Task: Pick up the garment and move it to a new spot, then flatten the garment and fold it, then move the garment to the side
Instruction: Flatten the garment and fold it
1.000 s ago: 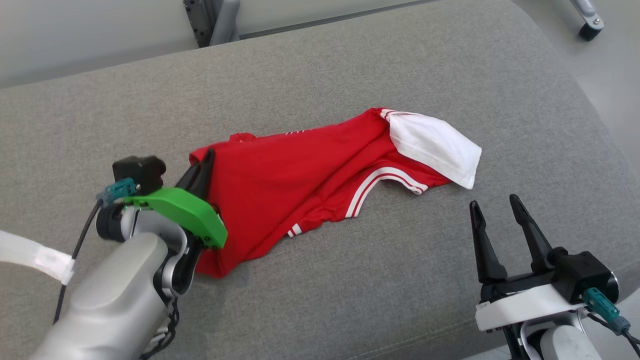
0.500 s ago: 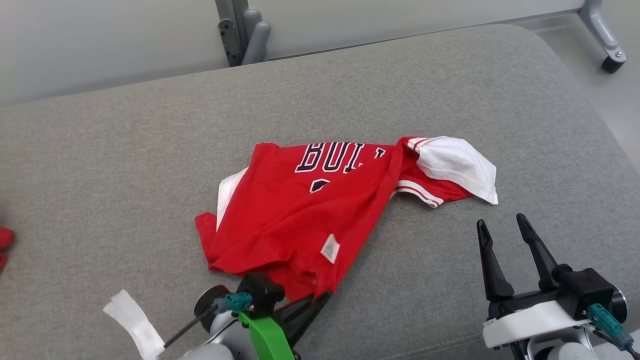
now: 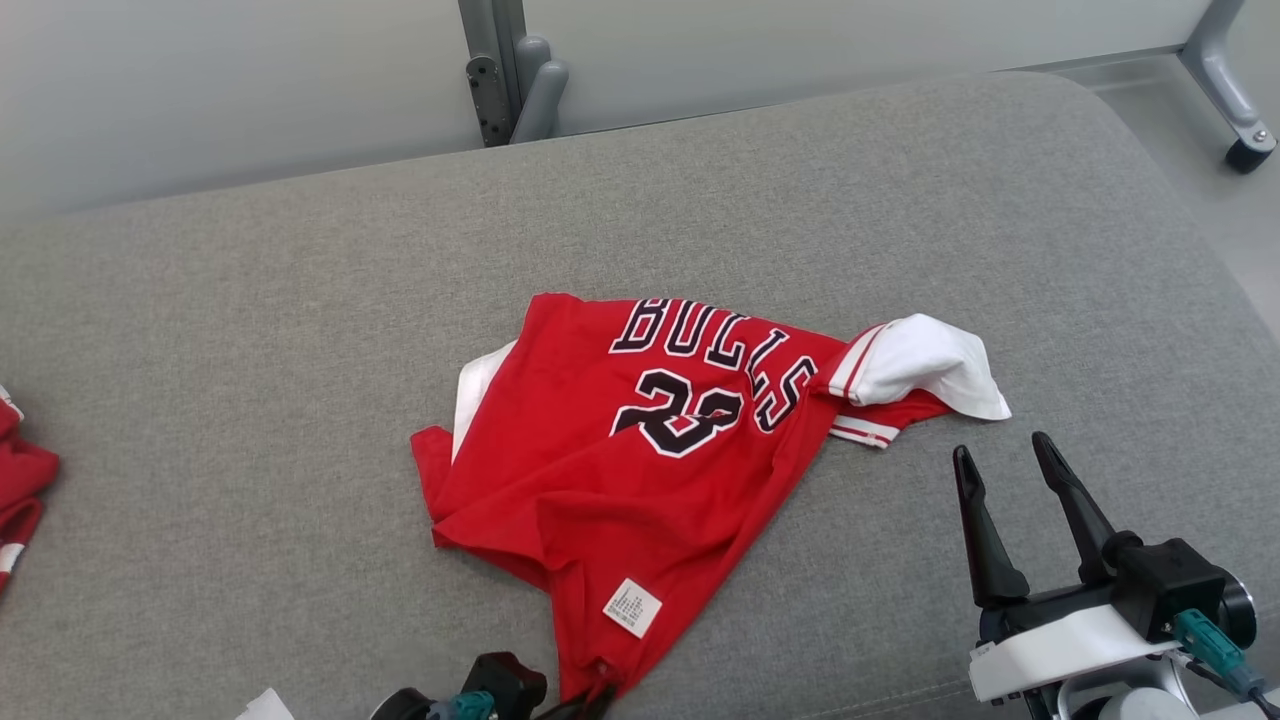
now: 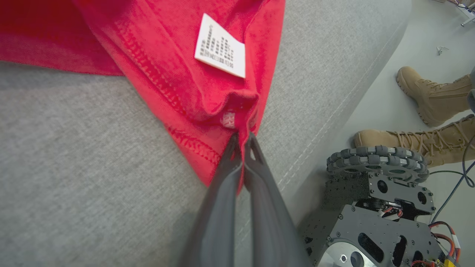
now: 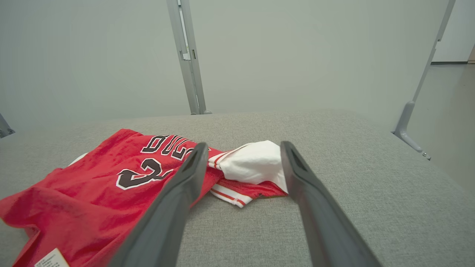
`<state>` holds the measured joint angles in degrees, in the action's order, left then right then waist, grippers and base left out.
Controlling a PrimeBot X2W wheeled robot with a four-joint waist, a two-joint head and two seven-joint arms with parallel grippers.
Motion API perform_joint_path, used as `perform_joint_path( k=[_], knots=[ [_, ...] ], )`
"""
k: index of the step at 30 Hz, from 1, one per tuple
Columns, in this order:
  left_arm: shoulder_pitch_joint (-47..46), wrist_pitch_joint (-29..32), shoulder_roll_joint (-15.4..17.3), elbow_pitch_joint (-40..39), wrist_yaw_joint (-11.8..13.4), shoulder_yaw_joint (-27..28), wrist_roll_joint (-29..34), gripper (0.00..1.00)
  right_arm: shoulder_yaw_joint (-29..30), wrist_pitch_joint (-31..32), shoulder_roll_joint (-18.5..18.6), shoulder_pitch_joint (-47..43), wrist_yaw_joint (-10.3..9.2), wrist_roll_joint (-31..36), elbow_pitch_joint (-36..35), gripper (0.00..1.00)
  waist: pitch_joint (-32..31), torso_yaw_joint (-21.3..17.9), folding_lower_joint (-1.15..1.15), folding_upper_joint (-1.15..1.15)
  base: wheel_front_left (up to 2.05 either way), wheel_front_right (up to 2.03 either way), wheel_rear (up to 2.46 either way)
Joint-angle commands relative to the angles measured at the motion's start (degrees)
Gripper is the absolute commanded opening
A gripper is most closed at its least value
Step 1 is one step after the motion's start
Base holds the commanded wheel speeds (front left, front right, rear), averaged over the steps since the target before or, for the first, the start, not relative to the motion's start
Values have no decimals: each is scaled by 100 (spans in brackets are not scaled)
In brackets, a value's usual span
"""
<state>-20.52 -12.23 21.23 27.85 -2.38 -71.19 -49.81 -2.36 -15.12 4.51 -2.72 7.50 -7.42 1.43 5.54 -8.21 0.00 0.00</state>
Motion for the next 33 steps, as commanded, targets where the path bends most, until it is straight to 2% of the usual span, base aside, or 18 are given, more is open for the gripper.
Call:
perform_joint_path(
  k=[1,2,3,9,12,15,19,22,24,27,33],
  knots=[
    [57,-33,9,36,43,19,40,35,2,-3,17,-39,-2,-31,4,100,-2,1,0,0,0,0,0],
    [84,-84,-3,99,96,49,64,94,1,-3,13,-49,-2,-34,6,100,-10,0,0,0,0,0,0],
    [155,-111,-8,169,147,87,25,100,2,-3,8,-63,-2,-36,9,100,-22,-1,0,0,0,0,0],
    [829,-113,76,261,209,342,-591,100,86,-3,16,-219,-2,-20,11,100,-238,-25,0,0,0,0,0],
    [1010,-211,158,1,437,681,-827,100,188,-3,53,-301,-2,1,-48,100,-356,19,0,0,0,0,0],
    [1173,-286,252,-430,781,1177,-896,100,296,-3,84,-406,-2,32,-133,100,-451,137,0,0,0,0,0],
    [1466,-297,339,-1203,1301,2305,-444,100,447,-3,146,-528,-2,58,-228,100,-542,374,0,0,0,0,0],
    [1849,-288,205,-1809,1526,3305,138,100,580,-3,192,-584,-2,76,-280,100,-614,550,0,0,0,0,0],
    [2102,-286,79,-2093,1563,3886,577,100,668,-3,226,-624,-2,85,-302,100,-658,644,0,0,0,0,0],
    [2421,-287,-120,-2348,1479,4454,1160,100,777,-3,249,-669,-2,108,-316,100,-723,762,0,0,0,0,0],
    [2751,-288,-431,-2410,1017,5147,1955,100,1037,-3,252,-696,-2,161,-289,100,-813,924,0,0,0,0,0]
  ],
)
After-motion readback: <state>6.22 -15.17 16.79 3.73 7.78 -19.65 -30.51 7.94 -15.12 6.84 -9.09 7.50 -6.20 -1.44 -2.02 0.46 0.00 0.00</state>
